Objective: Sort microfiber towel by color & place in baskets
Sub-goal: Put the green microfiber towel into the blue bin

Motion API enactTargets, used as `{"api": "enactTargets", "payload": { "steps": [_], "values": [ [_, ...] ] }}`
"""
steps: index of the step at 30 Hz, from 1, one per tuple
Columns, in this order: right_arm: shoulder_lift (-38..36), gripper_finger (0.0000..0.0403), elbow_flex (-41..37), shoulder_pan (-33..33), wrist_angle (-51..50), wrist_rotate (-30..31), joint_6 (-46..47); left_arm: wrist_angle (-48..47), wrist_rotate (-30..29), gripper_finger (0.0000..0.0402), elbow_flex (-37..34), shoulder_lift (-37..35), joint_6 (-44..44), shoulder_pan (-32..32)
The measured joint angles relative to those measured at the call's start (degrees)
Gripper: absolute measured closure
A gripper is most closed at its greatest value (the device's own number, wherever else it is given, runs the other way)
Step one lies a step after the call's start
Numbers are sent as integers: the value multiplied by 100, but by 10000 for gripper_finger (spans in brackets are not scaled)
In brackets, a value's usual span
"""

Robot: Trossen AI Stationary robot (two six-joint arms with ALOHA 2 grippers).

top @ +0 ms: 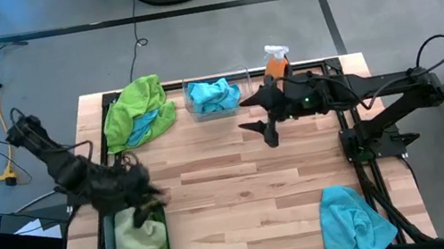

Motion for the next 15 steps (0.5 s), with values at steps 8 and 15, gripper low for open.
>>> {"api": "enactTargets", "payload": {
  "steps": [8,15],
  "values": [
    [0,116,0,2,920,-20,511,2654,-366,197,-28,252,3715,2383],
    [-1,116,0,2,910,-339,624,5566,2188,197,-366,806,4728,4580]
  ]
}}
